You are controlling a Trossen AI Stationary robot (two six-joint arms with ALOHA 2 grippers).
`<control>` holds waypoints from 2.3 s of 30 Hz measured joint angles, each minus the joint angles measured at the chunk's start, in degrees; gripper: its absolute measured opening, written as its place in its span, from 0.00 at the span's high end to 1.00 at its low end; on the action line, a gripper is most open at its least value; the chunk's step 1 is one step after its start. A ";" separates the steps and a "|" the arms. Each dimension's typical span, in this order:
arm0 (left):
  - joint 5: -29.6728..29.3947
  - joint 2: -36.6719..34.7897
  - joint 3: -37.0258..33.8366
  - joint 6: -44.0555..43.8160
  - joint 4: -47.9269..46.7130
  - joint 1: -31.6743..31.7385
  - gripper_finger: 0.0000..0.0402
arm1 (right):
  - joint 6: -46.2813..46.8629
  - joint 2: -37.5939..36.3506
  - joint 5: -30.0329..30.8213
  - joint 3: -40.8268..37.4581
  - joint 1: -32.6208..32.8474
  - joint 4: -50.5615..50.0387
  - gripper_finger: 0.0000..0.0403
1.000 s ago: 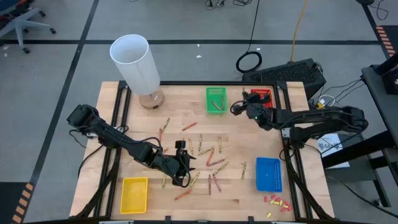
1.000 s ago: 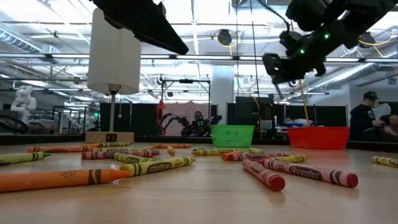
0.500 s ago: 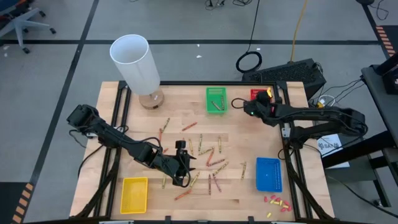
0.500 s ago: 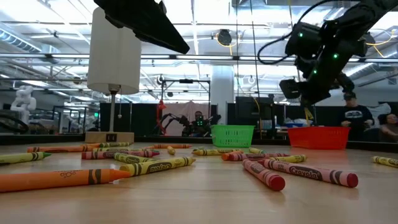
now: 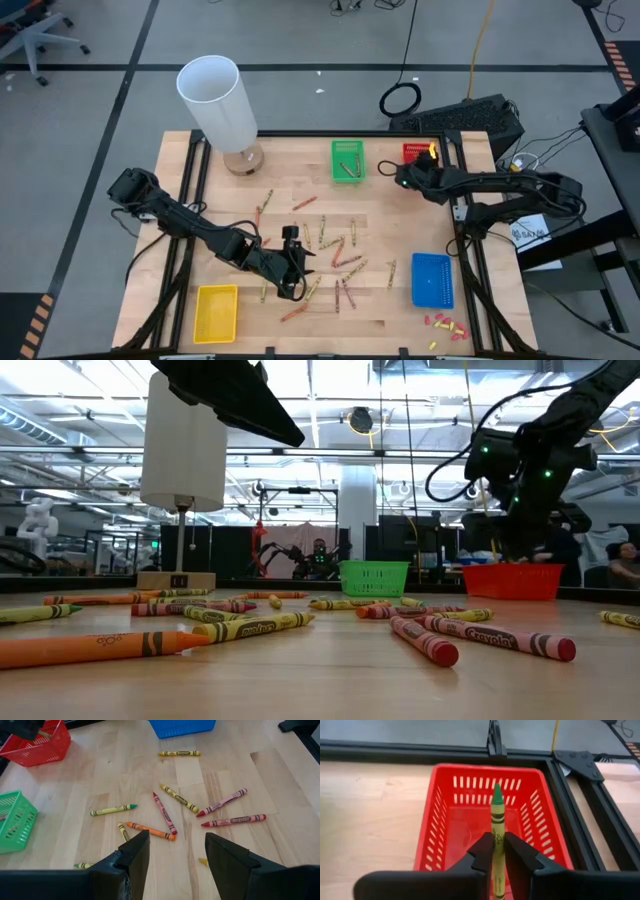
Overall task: Sort crayons
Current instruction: Put the green crayon into the red bin, then put the yellow crayon into the blue bin
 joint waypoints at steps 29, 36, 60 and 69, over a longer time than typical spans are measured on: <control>-0.02 0.00 0.00 0.00 -0.07 0.01 0.53 | -10.72 -3.65 -2.92 5.60 34.90 8.36 0.60; -0.02 0.00 0.00 -0.03 0.03 0.02 0.53 | -18.56 -1.71 -3.95 5.60 44.34 13.71 0.60; -11.95 4.05 0.04 -19.52 7.54 -0.04 0.53 | -36.97 -0.79 -34.09 5.60 54.84 15.79 0.60; -11.54 5.68 0.04 -19.17 7.36 -0.07 0.53 | -40.50 6.53 -36.03 5.81 53.49 22.51 0.64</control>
